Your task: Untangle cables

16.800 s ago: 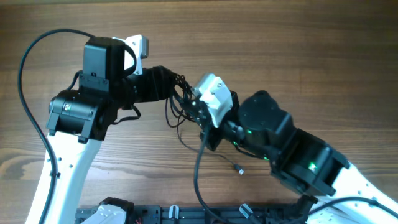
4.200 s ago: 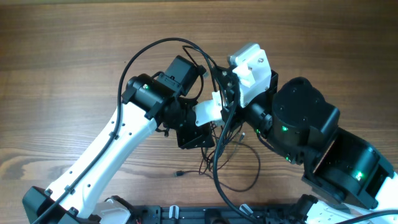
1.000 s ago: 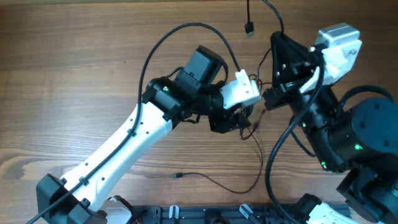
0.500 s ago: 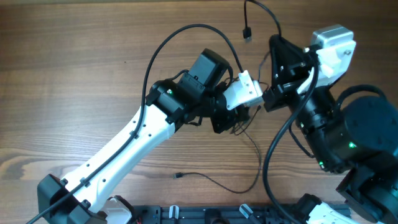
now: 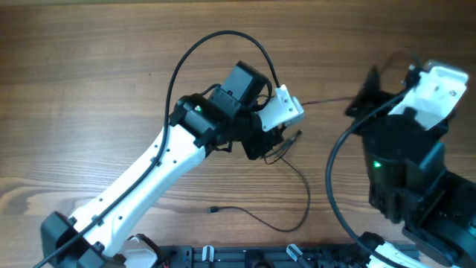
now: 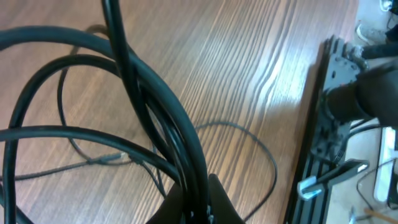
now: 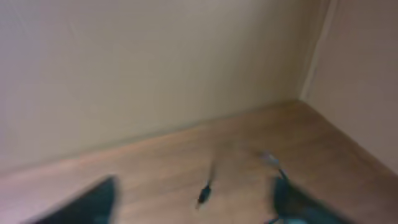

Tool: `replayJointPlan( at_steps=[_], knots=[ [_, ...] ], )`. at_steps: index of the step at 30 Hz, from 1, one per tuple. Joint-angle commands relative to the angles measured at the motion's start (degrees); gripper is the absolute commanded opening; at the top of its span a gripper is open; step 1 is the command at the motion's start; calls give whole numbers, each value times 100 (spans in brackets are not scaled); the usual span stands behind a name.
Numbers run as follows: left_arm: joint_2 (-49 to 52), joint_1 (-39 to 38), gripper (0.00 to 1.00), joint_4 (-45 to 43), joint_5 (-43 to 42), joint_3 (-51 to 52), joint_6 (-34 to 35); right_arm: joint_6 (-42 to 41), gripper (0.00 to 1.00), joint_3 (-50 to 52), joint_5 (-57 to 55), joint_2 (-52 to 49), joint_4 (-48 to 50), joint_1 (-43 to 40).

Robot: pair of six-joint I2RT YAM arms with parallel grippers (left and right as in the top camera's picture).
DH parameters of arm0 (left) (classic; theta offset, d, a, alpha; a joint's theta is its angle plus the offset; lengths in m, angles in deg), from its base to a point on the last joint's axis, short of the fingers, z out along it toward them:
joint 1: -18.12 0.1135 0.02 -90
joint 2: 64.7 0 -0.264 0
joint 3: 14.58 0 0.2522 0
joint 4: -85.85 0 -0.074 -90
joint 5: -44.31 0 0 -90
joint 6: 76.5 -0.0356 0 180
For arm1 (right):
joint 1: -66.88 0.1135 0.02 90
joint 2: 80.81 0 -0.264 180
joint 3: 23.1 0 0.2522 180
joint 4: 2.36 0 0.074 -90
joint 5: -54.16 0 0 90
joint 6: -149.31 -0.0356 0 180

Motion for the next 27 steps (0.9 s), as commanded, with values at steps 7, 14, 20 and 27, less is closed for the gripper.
replayJointPlan(
  at_steps=[7,14,20,27],
  knots=[
    [-1082,39,4,-951,-584,-52,142,76,100,4,2013,-802,-848,-7],
    [-1193,39,4,-833,-581,-50,136,962,100,4,2721,-1458,-813,-7],
    [-1193,39,4,-719,-577,-50,131,960,100,4,2715,-1672,-590,-7],
    [-1193,39,4,-525,-50,-50,136,953,20,2,2155,-1659,-424,-9]
  ],
)
